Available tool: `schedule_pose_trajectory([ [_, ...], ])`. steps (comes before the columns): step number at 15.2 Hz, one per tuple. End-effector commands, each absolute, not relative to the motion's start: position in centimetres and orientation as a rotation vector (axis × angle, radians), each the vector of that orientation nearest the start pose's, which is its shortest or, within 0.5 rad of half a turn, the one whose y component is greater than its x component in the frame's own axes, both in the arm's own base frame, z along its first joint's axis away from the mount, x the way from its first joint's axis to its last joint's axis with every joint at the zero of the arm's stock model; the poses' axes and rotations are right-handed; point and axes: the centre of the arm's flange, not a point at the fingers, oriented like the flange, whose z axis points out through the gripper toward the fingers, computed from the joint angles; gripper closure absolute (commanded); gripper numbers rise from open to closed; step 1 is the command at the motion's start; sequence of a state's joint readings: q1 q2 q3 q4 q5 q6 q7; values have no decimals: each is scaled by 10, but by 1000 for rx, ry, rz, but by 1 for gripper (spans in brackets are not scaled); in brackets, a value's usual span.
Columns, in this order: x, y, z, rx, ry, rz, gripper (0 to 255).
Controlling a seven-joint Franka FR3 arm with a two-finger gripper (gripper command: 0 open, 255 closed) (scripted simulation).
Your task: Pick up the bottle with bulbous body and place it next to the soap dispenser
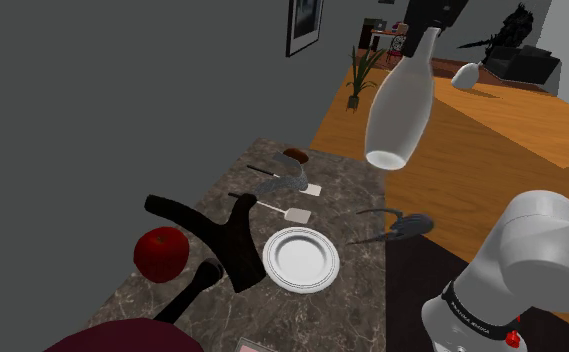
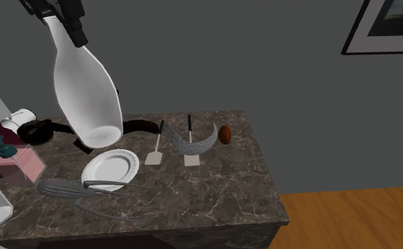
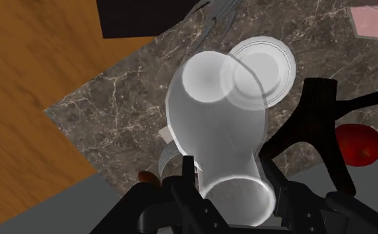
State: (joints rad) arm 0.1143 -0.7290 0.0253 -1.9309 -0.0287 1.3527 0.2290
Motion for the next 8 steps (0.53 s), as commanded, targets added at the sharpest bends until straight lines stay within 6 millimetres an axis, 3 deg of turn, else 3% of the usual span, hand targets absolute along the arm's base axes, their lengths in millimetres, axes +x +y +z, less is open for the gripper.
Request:
schedule_pose_trajectory([
  [1,271,69,745,-3144,163,-247,255],
  [8,237,154,739,-3144,163,-247,255],
])
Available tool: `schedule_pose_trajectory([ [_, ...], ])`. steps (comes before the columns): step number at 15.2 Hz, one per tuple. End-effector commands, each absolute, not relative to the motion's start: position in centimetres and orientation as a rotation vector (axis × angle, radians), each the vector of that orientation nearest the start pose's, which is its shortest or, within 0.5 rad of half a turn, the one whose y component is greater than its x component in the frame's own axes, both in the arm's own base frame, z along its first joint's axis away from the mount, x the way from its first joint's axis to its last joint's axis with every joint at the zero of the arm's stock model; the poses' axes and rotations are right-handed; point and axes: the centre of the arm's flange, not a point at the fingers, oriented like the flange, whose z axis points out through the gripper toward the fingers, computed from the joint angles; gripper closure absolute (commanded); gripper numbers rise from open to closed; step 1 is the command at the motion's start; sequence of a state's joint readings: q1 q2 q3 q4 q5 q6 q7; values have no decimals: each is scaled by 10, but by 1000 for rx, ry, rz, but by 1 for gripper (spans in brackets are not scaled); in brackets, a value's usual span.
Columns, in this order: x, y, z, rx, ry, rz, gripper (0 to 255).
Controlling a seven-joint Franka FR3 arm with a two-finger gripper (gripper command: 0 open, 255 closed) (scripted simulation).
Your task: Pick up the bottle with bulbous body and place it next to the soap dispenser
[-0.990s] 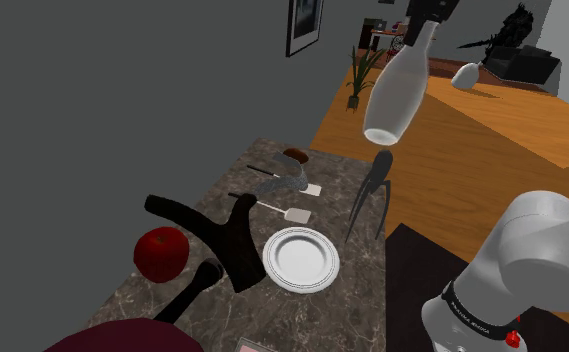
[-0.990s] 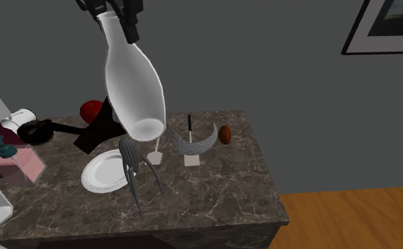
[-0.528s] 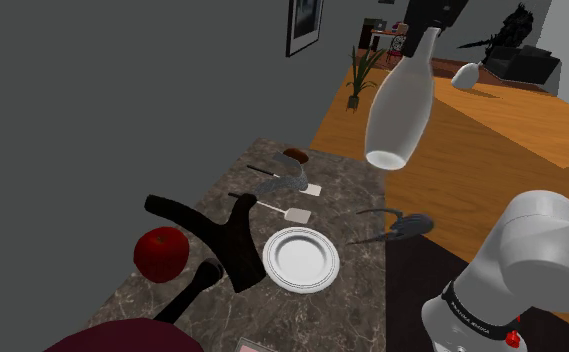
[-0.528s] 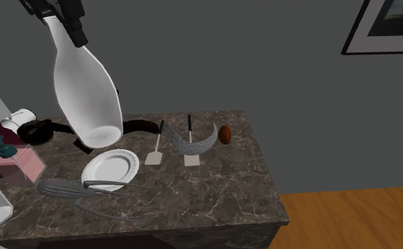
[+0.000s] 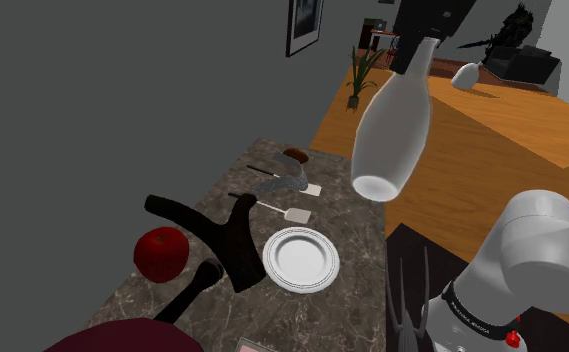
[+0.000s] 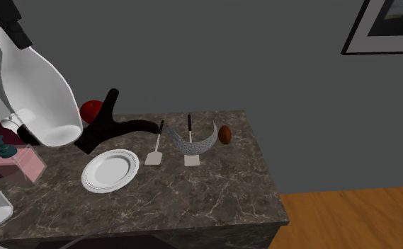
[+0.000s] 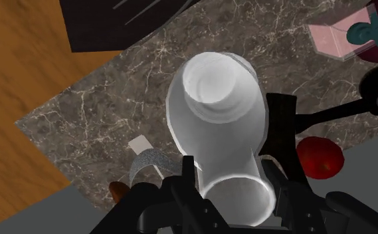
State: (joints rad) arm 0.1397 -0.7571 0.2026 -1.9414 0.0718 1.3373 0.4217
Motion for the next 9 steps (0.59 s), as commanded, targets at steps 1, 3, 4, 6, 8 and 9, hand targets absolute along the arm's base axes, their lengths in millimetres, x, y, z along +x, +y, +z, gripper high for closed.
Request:
schedule_pose_trajectory([
  [1,232,167,738,-3144,163,-247,255],
  [3,222,191,736,-3144,163,-247,255],
  [4,217,203,735,-3144,163,-247,255],
  [6,207,228,734,-3144,163,-247,255],
  [8,197,252,732,-3144,163,-247,255],
  [9,192,264,731,-3144,163,-247,255],
])
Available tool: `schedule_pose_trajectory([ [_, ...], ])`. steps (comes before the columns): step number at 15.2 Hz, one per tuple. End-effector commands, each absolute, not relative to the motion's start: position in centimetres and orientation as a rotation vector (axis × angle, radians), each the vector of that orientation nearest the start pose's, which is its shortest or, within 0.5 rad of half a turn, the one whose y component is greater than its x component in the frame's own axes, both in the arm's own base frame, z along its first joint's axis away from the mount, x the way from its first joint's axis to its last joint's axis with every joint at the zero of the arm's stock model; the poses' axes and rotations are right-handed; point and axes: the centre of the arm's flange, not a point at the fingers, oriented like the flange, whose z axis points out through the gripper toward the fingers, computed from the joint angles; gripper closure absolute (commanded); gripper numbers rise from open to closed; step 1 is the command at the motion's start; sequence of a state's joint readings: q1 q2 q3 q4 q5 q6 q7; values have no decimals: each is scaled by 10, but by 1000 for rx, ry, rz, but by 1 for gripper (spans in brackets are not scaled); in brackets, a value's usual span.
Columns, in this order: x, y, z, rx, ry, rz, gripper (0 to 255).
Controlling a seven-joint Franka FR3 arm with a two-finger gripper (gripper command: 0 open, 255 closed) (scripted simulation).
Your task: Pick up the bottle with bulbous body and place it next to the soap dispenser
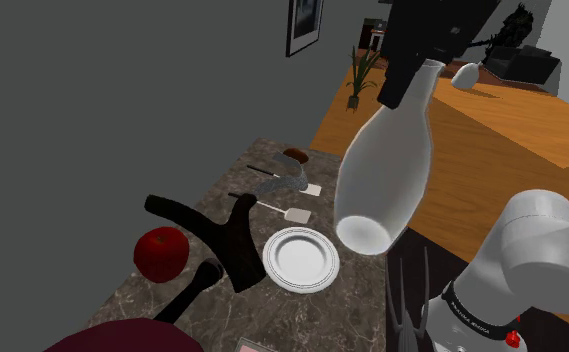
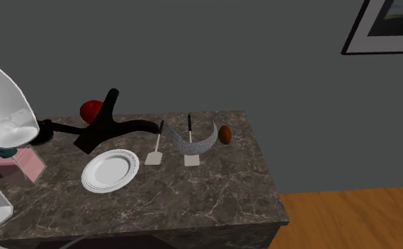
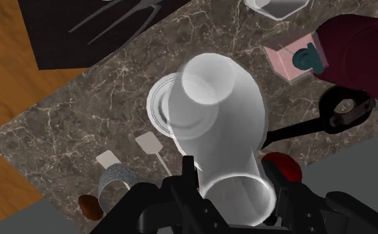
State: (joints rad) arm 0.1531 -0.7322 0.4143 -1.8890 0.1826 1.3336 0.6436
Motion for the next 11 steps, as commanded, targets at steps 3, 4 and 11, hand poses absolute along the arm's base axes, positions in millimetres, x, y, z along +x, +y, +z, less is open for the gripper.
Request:
schedule_pose_trajectory([
  [3,177,301,728,-3144,163,-247,255],
  [4,172,313,728,-3144,163,-247,255],
  [11,138,398,722,-3144,163,-247,255],
])
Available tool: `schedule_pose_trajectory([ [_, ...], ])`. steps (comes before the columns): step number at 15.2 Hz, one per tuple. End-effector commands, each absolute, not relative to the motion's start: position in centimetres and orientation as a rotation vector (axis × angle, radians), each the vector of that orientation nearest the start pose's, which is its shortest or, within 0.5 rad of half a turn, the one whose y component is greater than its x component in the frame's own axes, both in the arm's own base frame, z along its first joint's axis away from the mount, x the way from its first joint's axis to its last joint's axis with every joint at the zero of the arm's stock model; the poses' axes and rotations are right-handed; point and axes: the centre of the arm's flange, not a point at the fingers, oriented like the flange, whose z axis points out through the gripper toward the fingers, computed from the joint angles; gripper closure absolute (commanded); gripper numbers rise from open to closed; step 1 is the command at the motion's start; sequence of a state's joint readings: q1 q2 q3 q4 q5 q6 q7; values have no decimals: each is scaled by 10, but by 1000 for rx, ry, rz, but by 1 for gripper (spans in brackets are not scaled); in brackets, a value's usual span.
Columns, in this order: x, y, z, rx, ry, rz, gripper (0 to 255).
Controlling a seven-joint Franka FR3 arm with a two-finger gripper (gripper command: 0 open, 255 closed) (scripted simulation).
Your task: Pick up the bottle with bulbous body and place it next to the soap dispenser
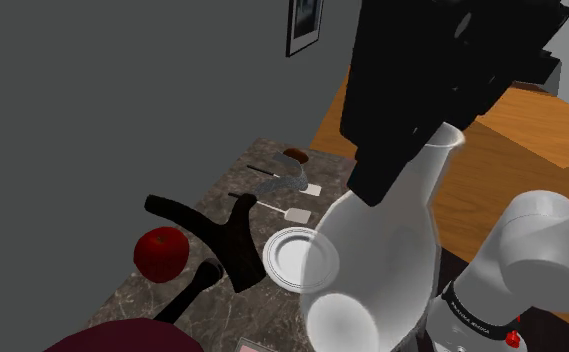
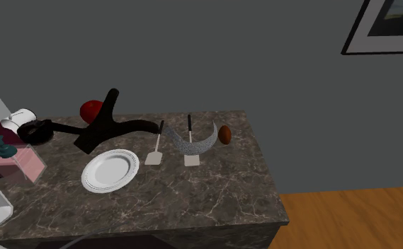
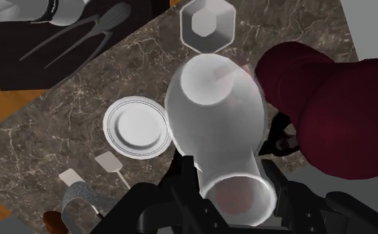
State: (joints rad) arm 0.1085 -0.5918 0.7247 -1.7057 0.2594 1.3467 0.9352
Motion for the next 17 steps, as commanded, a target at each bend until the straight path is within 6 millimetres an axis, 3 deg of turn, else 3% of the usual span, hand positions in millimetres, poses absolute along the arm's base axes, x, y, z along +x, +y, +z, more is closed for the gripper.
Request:
schedule_pose_trajectory([
  [1,133,411,721,-3144,163,-247,255],
  [17,53,607,707,-3144,163,-247,255],
])
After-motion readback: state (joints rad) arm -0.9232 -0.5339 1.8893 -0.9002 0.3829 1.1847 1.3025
